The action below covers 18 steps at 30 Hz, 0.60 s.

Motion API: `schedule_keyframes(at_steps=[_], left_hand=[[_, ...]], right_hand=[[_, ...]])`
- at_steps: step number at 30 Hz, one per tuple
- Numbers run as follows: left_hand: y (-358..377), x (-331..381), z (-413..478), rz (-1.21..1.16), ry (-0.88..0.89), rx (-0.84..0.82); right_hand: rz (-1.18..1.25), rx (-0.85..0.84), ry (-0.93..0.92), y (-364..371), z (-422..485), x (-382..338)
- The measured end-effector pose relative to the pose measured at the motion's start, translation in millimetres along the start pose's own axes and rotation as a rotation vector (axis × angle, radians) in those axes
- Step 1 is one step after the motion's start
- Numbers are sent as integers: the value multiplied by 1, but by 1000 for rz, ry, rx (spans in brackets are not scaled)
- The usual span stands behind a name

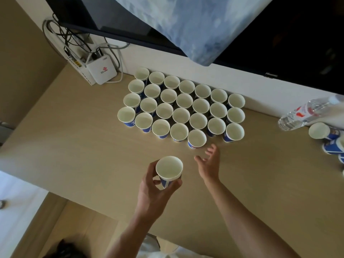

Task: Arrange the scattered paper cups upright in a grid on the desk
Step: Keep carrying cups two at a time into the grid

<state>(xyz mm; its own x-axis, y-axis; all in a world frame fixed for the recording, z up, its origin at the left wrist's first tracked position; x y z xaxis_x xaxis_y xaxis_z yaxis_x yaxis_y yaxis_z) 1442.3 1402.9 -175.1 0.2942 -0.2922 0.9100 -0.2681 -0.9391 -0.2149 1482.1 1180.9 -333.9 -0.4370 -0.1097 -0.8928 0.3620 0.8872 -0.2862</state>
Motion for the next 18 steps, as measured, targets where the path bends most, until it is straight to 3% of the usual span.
schedule_keyframes(at_steps=[4, 7, 12, 18], left_hand=[[12, 1, 10, 33, 24, -2], [25, 5, 18, 57, 44, -36], [54, 13, 31, 115, 73, -185], [84, 21, 32, 136, 93, -298]], right_hand=[[67, 33, -54, -30, -55, -9], [85, -127, -125, -52, -86, -34], [-89, -429, -233, -71, -115, -84], [-49, -364, -279, -77, -111, -97]])
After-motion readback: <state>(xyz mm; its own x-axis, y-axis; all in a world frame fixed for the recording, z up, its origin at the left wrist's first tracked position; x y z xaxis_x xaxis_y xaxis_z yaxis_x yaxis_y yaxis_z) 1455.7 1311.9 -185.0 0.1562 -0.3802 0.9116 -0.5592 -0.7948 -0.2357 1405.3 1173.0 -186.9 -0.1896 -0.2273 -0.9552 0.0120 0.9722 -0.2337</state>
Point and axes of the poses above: each hand's wrist, its own z-axis towards the middle knuckle, its own y-axis out of the palm, x = y × z, the point moved 4 cm from there along z, towards the middle knuckle, and after that the axes turned 10 degrees about -x, right-handed, at the moved point
